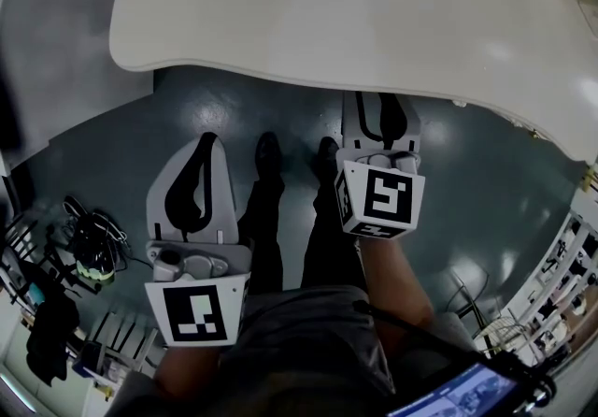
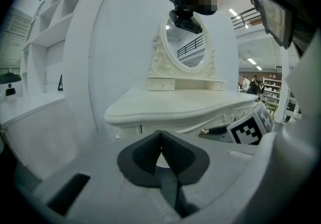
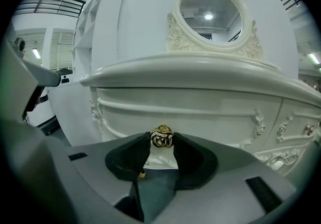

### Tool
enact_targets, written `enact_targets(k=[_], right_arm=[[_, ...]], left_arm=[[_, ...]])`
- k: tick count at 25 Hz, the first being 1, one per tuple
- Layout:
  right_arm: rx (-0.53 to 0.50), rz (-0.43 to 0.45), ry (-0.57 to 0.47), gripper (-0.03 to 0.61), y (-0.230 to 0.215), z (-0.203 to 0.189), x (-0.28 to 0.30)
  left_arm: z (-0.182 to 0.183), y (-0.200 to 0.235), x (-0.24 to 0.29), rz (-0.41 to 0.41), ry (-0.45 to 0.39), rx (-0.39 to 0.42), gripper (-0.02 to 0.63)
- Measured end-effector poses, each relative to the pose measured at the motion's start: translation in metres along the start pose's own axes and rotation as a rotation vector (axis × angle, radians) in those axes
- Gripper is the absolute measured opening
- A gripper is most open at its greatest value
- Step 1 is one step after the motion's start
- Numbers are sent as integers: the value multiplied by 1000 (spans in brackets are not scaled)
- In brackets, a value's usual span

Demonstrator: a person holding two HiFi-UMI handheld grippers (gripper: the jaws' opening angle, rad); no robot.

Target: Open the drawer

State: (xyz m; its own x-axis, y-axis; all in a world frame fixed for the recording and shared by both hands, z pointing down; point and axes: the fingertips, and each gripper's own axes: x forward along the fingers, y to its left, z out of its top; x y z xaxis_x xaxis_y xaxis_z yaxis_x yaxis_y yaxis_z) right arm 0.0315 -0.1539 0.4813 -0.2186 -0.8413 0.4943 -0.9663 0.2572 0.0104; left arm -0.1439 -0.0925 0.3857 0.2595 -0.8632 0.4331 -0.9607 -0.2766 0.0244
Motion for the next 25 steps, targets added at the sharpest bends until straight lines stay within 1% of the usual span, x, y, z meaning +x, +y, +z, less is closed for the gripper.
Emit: enact_targets(k=[5, 10, 18, 25], right_arm=[[-3, 0, -6, 147, 9, -1, -5], [1, 0, -2, 147, 1, -6, -9], [8, -3, 2, 147, 7, -14, -29], [14, -12, 10, 147, 7, -19, -32]], left_arm=[[0, 7, -11, 1, -11, 1, 15], [2, 0, -6, -1, -12, 4, 15], [7, -6, -15, -11, -33, 10, 15], [10, -8, -13, -29, -36, 16, 15]])
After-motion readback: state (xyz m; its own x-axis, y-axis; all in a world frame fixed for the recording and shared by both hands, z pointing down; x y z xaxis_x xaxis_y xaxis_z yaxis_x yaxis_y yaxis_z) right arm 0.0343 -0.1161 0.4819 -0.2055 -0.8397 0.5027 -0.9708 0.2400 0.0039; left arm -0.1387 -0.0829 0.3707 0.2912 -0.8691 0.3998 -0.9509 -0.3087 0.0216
